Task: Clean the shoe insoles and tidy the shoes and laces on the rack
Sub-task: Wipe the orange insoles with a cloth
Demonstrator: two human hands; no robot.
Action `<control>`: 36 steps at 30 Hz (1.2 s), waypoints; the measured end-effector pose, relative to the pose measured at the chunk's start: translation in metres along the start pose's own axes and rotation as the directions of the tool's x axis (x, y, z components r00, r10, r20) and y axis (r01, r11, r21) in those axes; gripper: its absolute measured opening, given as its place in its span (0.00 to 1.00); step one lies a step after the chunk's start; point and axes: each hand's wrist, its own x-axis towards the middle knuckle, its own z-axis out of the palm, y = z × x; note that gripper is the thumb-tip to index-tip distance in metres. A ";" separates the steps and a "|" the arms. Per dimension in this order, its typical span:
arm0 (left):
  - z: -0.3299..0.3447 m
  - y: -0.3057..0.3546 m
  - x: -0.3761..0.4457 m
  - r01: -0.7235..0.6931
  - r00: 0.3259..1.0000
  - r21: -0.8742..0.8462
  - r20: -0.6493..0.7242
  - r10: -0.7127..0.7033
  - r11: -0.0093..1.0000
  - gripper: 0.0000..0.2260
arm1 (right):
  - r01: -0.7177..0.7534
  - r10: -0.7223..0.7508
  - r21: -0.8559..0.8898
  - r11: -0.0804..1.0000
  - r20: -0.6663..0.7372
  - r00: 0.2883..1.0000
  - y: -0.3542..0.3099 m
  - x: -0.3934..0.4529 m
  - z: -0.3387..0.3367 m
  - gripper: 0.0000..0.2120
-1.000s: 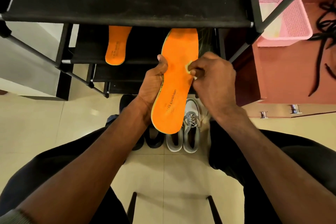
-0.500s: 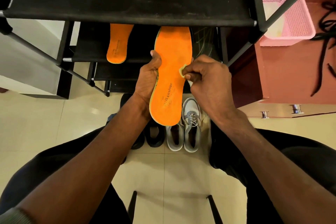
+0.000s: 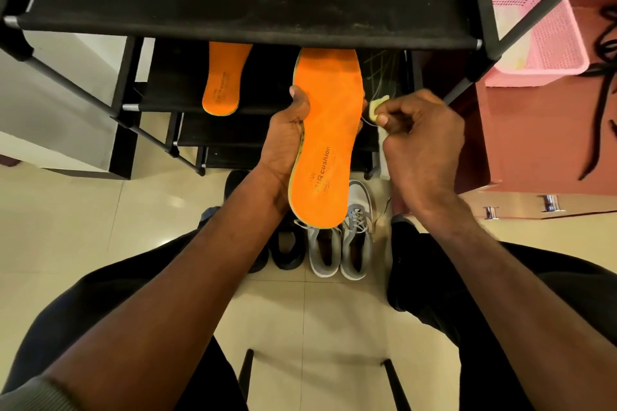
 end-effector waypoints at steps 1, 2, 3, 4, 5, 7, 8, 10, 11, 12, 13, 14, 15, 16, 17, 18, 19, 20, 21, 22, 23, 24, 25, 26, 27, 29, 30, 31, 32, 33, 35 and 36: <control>-0.001 -0.001 0.001 -0.004 1.000 -0.014 -0.011 0.004 1.000 0.26 | 0.008 -0.008 0.015 1.000 -0.005 1.000 0.000 0.003 0.000 0.06; 0.000 -0.001 0.002 -0.005 1.000 -0.012 -0.025 0.005 1.000 0.25 | 0.032 -0.032 0.011 0.999 0.018 0.999 -0.001 0.003 0.000 0.06; -0.001 -0.001 0.003 -0.013 0.999 0.004 -0.038 0.013 1.000 0.25 | 0.062 -0.061 -0.010 0.998 0.063 0.996 -0.002 0.001 0.003 0.06; 0.000 -0.001 0.001 -0.014 0.999 0.023 -0.029 0.015 1.000 0.26 | 0.093 -0.089 -0.028 0.995 0.108 0.990 -0.003 -0.003 0.007 0.08; -0.002 -0.003 0.002 -0.020 1.000 0.041 -0.022 0.021 0.999 0.28 | 0.112 -0.106 -0.032 0.993 0.137 0.985 -0.003 -0.008 0.011 0.09; -0.002 -0.004 -0.001 -0.009 1.000 0.024 0.011 0.009 1.000 0.28 | 0.129 -0.125 -0.023 0.991 0.141 0.982 -0.004 -0.014 0.014 0.09; -0.002 -0.005 -0.001 0.010 1.000 -0.003 0.027 -0.010 1.000 0.27 | 0.154 -0.151 -0.018 0.988 0.130 0.980 -0.004 -0.015 0.013 0.09; -0.003 -0.009 0.002 0.026 0.998 -0.040 0.053 -0.024 0.999 0.25 | 0.250 -0.244 -0.031 0.968 0.135 0.960 -0.005 -0.016 0.012 0.08; -0.003 -0.010 0.001 0.024 0.998 -0.057 0.063 -0.020 0.998 0.26 | 0.300 -0.290 -0.048 0.953 0.155 0.944 -0.008 -0.018 0.012 0.08; -0.002 -0.011 0.001 0.032 0.997 -0.082 0.075 -0.025 0.996 0.28 | 0.332 -0.318 -0.049 0.942 0.179 0.931 -0.011 -0.022 0.014 0.08; -0.004 -0.014 0.003 0.056 0.993 -0.114 0.106 -0.044 0.992 0.30 | 0.340 -0.328 -0.022 0.940 0.209 0.921 -0.016 -0.027 0.017 0.08; -0.006 -0.017 0.004 0.085 0.988 -0.151 0.139 -0.064 0.985 0.32 | 0.344 -0.340 0.027 0.939 0.240 0.909 -0.020 -0.032 0.020 0.08; -0.008 -0.019 0.005 0.119 0.981 -0.186 0.172 -0.087 0.975 0.34 | 0.357 -0.363 0.072 0.931 0.263 0.894 -0.023 -0.036 0.022 0.08; -0.010 -0.021 0.006 0.147 0.975 -0.203 0.193 -0.108 0.968 0.34 | 0.371 -0.381 0.090 0.924 0.281 0.881 -0.025 -0.038 0.023 0.08; -0.011 -0.022 0.007 0.151 0.978 -0.192 0.174 -0.118 0.970 0.33 | 0.381 -0.385 0.074 0.922 0.294 0.875 -0.025 -0.037 0.022 0.08; -0.010 -0.023 0.006 0.145 0.983 -0.171 0.141 -0.121 0.975 0.31 | 0.384 -0.374 0.025 0.923 0.296 0.879 -0.022 -0.034 0.020 0.08; -0.007 -0.022 0.005 0.117 0.989 -0.139 0.102 -0.104 0.983 0.29 | 0.373 -0.345 -0.050 0.926 0.285 0.894 -0.017 -0.029 0.017 0.08; -0.004 -0.021 0.003 0.081 0.995 -0.095 0.074 -0.074 0.992 0.26 | 0.340 -0.297 -0.133 0.931 0.266 0.917 -0.013 -0.024 0.013 0.08; -0.001 -0.022 0.004 0.055 0.997 -0.067 0.055 -0.052 0.996 0.24 | 0.295 -0.245 -0.192 0.936 0.247 0.938 -0.009 -0.019 0.011 0.08; 0.000 -0.024 0.005 0.036 0.999 -0.049 0.036 -0.034 0.998 0.23 | 0.265 -0.217 -0.203 0.943 0.233 0.948 -0.006 -0.016 0.009 0.08; 0.000 -0.026 0.006 0.037 0.999 -0.056 0.035 -0.035 0.998 0.22 | 0.264 -0.223 -0.167 0.950 0.231 0.947 -0.006 -0.016 0.009 0.08; 0.001 -0.024 0.005 0.059 0.997 -0.081 0.051 -0.055 0.995 0.23 | 0.280 -0.250 -0.099 0.955 0.240 0.938 -0.008 -0.018 0.010 0.07; 0.001 -0.023 0.003 0.075 0.995 -0.127 0.076 -0.066 0.989 0.25 | 0.293 -0.281 -0.011 0.956 0.258 0.924 -0.012 -0.023 0.013 0.07; 0.000 -0.021 0.001 0.081 0.991 -0.185 0.117 -0.060 0.979 0.29 | 0.292 -0.304 0.084 0.953 0.282 0.910 -0.017 -0.030 0.016 0.08; -0.005 -0.022 0.002 0.098 0.984 -0.229 0.171 -0.059 0.968 0.33 | 0.287 -0.327 0.169 0.943 0.301 0.896 -0.022 -0.036 0.018 0.08; -0.014 -0.023 0.003 0.142 0.970 -0.283 0.229 -0.077 0.949 0.36 | 0.293 -0.375 0.275 0.916 0.323 0.869 -0.031 -0.045 0.021 0.11; -0.018 -0.024 0.006 0.163 0.967 -0.305 0.240 -0.090 0.938 0.36 | 0.316 -0.404 0.290 0.904 0.329 0.854 -0.034 -0.046 0.022 0.13; -0.020 -0.024 0.007 0.178 0.966 -0.315 0.235 -0.105 0.932 0.36 | 0.341 -0.423 0.279 0.898 0.329 0.844 -0.034 -0.047 0.023 0.14; -0.020 -0.023 0.007 0.181 0.969 -0.313 0.218 -0.115 0.932 0.35 | 0.360 -0.424 0.242 0.901 0.323 0.846 -0.034 -0.046 0.023 0.14; -0.017 -0.022 0.005 0.173 0.974 -0.306 0.195 -0.116 0.936 0.34 | 0.371 -0.410 0.179 0.911 0.312 0.857 -0.032 -0.044 0.022 0.13; -0.008 -0.023 0.002 0.147 0.983 -0.272 0.145 -0.110 0.951 0.30 | 0.363 -0.352 0.008 0.932 0.265 0.898 -0.021 -0.036 0.020 0.09; -0.002 -0.024 0.001 0.132 0.986 -0.241 0.127 -0.103 0.962 0.28 | 0.327 -0.303 -0.066 0.943 0.237 0.923 -0.016 -0.030 0.018 0.10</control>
